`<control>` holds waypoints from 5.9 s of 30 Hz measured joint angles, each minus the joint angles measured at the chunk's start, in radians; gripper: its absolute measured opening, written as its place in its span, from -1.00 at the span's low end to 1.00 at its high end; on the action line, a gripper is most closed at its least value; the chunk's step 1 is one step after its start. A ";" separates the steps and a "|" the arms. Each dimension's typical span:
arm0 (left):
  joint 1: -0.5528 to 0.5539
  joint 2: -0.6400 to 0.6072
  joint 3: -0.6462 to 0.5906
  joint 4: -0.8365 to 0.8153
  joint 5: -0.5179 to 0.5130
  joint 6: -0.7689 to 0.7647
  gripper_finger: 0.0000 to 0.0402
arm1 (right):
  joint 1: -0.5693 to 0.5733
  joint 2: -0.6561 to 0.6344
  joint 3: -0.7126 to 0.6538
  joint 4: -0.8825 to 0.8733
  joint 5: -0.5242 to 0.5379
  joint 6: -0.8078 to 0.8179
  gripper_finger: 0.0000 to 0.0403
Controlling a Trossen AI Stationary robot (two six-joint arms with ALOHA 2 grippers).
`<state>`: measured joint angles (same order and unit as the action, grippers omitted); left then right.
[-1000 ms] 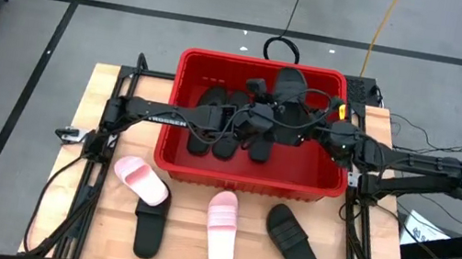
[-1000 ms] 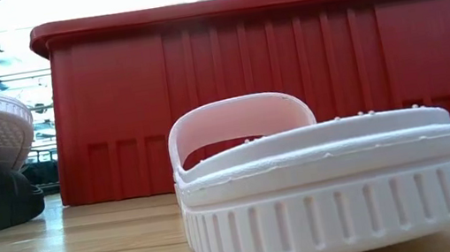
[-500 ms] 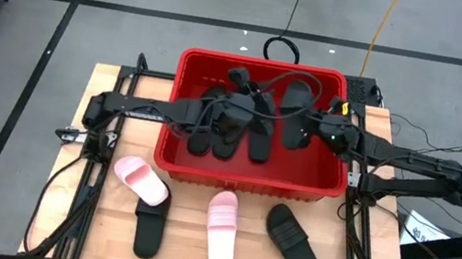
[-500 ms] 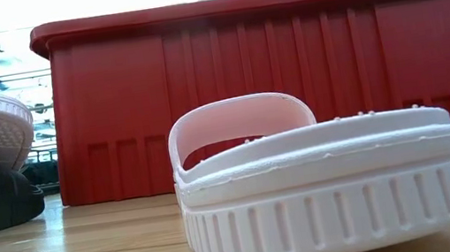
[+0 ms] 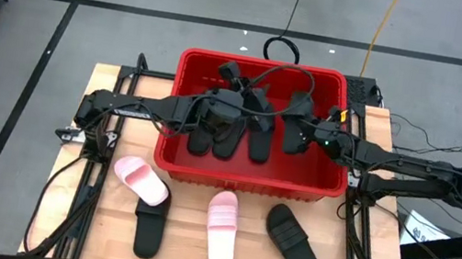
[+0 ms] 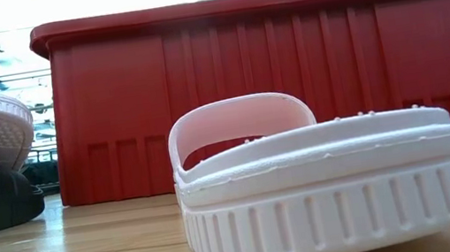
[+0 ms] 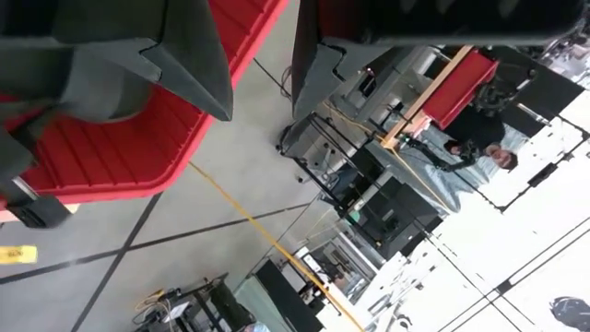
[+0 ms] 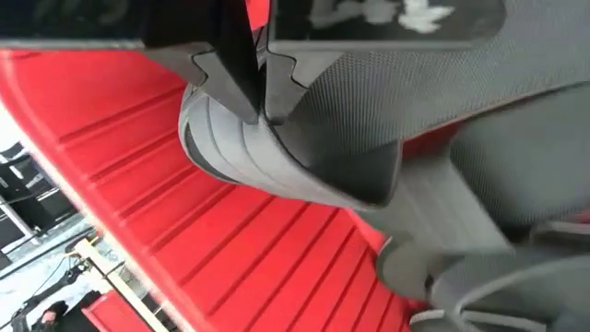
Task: Pick and place slides into bin
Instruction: Put the black slide into the red bin
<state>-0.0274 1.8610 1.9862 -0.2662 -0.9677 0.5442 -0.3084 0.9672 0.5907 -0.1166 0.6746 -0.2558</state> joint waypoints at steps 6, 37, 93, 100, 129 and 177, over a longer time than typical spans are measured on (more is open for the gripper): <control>-0.009 0.000 0.000 0.000 -0.002 -0.002 -0.39 | 0.000 0.000 -0.088 0.092 -0.051 0.007 -1.00; -0.009 0.000 0.000 -0.004 -0.001 -0.024 -0.39 | 0.001 0.000 -0.125 0.136 -0.052 -0.044 -0.98; 0.334 0.001 0.000 -0.330 0.523 -0.266 -0.39 | 0.001 0.046 -0.126 0.090 -0.127 0.036 -0.46; 0.335 0.001 0.000 -0.336 0.522 -0.277 -0.39 | -0.001 -0.010 -0.086 0.076 -0.095 0.009 -0.38; 0.335 0.001 0.000 -0.330 0.522 -0.251 -0.39 | -0.177 0.132 0.647 -0.486 -0.241 -0.114 -0.43; 0.381 0.001 0.000 -0.336 0.512 -0.258 -0.39 | -0.252 0.564 0.449 -0.726 -0.464 -0.465 -0.43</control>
<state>0.3538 1.8618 1.9858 -0.6025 -0.4557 0.2859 -0.5604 1.5310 1.0395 -0.8424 0.2102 -0.7212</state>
